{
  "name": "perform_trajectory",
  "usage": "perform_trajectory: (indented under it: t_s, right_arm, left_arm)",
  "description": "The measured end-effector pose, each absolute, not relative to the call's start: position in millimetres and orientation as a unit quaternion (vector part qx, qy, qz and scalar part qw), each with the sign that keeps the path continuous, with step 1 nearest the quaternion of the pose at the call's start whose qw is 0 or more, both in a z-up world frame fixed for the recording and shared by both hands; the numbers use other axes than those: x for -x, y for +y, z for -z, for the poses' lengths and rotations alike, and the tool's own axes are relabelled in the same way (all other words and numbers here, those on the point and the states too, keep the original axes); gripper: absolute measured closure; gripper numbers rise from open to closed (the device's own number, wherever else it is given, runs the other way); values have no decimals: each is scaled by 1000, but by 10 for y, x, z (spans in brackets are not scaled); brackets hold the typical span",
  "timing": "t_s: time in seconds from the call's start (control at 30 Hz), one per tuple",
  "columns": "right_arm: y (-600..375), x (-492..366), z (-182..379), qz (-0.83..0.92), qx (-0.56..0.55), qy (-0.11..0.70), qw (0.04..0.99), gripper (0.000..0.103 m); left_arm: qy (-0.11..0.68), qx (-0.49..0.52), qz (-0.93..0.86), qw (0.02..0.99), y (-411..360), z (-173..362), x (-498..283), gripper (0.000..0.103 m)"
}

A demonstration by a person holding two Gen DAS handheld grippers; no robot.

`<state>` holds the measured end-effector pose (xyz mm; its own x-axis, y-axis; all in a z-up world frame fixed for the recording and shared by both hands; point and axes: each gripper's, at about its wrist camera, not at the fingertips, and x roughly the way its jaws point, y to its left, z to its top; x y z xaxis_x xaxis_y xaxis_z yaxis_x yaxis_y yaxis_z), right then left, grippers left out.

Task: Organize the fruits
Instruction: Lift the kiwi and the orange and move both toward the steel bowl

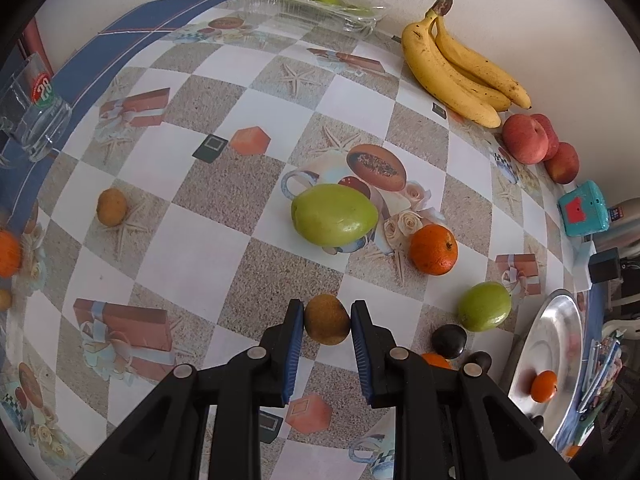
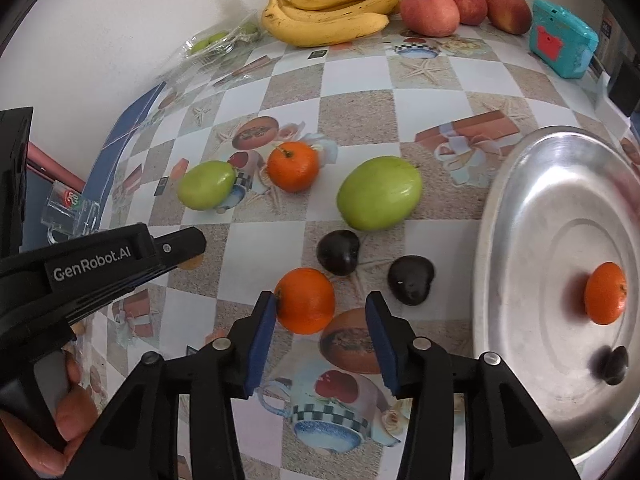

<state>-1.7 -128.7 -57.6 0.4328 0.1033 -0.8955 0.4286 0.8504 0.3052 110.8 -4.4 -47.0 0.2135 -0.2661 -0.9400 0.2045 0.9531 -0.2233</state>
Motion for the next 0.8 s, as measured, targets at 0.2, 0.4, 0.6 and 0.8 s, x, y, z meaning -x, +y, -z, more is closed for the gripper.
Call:
perform_trajectory:
  t_s: [0.2,0.4,0.6,0.8]
  right_arm:
    - [-1241,-45,638,91,-264,523,805,56]
    - [-1196,-91,698,88,-269,526,802,56]
    - [-1188,-103,700,79,-276,522,803,65]
    - [-1162,-104,629,69,-271,517,809,68]
  left_arm:
    - [612,29,150,776,-28,499,-1123,77]
    - [612,30,148,776,-15,507,-1129,77]
    - [612,28,147,777,-18,505,-1126,77]
    - [610,33,148,778,-9,470,-1129,77]
